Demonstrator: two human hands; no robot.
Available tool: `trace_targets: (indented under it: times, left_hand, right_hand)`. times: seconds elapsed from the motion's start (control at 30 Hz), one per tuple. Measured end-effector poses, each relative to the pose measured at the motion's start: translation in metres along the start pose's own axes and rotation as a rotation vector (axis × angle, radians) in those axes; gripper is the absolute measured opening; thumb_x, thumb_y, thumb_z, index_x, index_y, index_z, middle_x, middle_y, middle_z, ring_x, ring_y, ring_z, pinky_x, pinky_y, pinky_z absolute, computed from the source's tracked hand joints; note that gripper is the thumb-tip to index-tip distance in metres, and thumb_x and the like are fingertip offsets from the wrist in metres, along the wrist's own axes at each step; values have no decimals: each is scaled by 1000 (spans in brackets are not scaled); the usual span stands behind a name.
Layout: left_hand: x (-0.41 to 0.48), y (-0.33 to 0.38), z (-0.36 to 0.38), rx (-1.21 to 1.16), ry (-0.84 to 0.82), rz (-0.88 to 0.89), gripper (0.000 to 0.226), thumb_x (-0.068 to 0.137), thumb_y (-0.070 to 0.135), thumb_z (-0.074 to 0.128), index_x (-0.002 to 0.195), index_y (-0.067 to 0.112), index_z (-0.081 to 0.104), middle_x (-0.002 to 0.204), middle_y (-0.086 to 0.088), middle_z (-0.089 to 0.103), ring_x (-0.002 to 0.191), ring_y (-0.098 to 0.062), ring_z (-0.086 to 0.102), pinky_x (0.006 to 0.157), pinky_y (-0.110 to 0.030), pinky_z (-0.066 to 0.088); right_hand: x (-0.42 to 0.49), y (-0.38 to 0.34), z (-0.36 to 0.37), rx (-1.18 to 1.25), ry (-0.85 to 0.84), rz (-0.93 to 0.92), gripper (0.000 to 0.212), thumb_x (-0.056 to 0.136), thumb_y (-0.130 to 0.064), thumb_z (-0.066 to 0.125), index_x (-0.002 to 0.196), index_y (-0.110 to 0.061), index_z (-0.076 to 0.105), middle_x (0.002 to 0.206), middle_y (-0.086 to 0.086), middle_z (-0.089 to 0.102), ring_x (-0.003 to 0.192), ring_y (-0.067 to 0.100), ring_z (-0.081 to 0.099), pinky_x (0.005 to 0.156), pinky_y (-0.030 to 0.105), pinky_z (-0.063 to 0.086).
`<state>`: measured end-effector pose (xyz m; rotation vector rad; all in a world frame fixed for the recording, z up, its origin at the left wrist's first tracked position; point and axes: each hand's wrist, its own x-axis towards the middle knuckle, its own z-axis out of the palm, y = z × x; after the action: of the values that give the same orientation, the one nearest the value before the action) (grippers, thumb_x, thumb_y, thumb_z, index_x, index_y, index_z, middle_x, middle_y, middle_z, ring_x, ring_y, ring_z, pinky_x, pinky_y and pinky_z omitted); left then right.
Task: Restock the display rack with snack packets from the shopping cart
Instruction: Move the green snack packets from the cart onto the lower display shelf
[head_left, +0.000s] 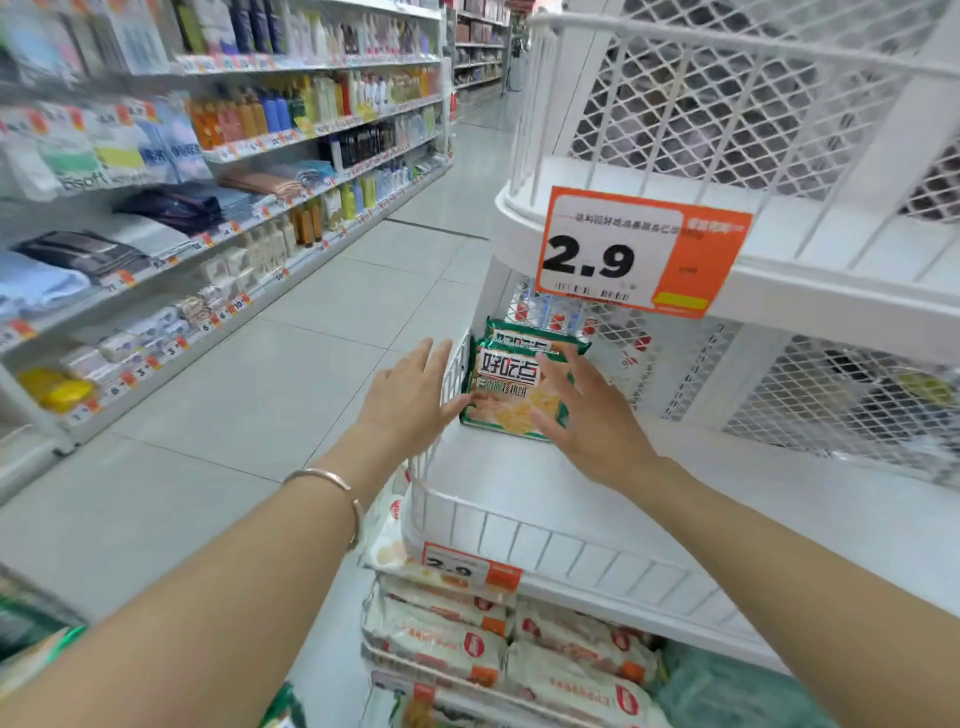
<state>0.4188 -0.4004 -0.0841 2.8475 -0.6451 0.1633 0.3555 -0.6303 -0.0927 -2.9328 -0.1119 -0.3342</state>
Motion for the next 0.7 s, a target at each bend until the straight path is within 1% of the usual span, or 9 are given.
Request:
trace_targets:
  times: [0.07, 0.1, 0.13, 0.2, 0.27, 0.37, 0.5, 0.57, 0.7]
  left_hand:
    - [-42, -15, -10, 19, -87, -74, 75, 101, 55, 37, 159, 18, 7, 166, -8, 10, 147, -27, 26, 114, -44, 29]
    - [-63, -25, -18, 26, -119, -118, 76, 101, 55, 36, 159, 17, 5, 166, -9, 9, 148, -26, 24, 114, -44, 29]
    - [-84, -34, -25, 26, -141, -163, 76, 101, 55, 35, 159, 15, 5, 166, -10, 9, 149, -26, 23, 115, -44, 28]
    - [-123, -53, -40, 33, -148, -249, 77, 101, 55, 34, 158, 12, 5, 165, -11, 10, 148, -27, 23, 115, -44, 28]
    - [-158, -71, -57, 42, -144, -326, 77, 101, 56, 35, 158, 11, 7, 165, -12, 13, 148, -28, 23, 115, -45, 27]
    - [-212, -91, -83, 36, -171, -431, 78, 101, 57, 35, 158, 12, 8, 165, -12, 12, 149, -29, 21, 116, -47, 27]
    - [-285, -114, -109, 35, -160, -584, 75, 101, 55, 39, 158, 15, 11, 164, -9, 17, 147, -29, 27, 114, -48, 28]
    - [-322, -123, -118, 14, -137, -675, 73, 101, 52, 40, 157, 14, 14, 161, -11, 24, 144, -29, 32, 113, -48, 33]
    - [-390, -128, -128, -69, -65, -940, 67, 102, 51, 41, 155, 14, 23, 156, -11, 36, 139, -30, 41, 110, -49, 37]
  right_hand:
    - [-17, -35, -14, -1, 5, -74, 67, 96, -57, 34, 155, -26, 26, 155, 9, 30, 139, 28, 37, 104, 41, 38]
    - [-25, -53, -20, 13, 17, -120, 67, 95, -55, 34, 154, -25, 30, 150, 7, 37, 134, 28, 40, 103, 42, 39]
    - [-35, -71, -26, 43, 20, -164, 64, 96, -52, 38, 153, -25, 32, 150, 6, 38, 137, 27, 37, 108, 43, 35]
    - [-56, -105, -30, 92, -32, -238, 63, 99, -45, 47, 156, -26, 28, 159, 6, 29, 148, 24, 21, 119, 44, 17]
    - [-71, -134, -25, 80, -76, -302, 63, 99, -46, 45, 156, -26, 26, 162, 8, 25, 151, 25, 17, 121, 44, 11]
    - [-87, -182, -9, 87, -184, -347, 69, 94, -55, 34, 155, -23, 31, 160, 13, 29, 148, 30, 25, 120, 48, 22]
    - [-104, -244, 9, 127, -321, -430, 64, 99, -46, 46, 155, -20, 27, 159, 12, 27, 144, 32, 29, 117, 45, 26]
    - [-111, -272, 18, 157, -418, -480, 65, 100, -44, 47, 156, -20, 25, 160, 12, 26, 143, 32, 32, 117, 44, 27]
    - [-123, -311, 41, 243, -587, -551, 63, 100, -40, 50, 154, -16, 29, 158, 13, 32, 142, 29, 34, 117, 41, 28]
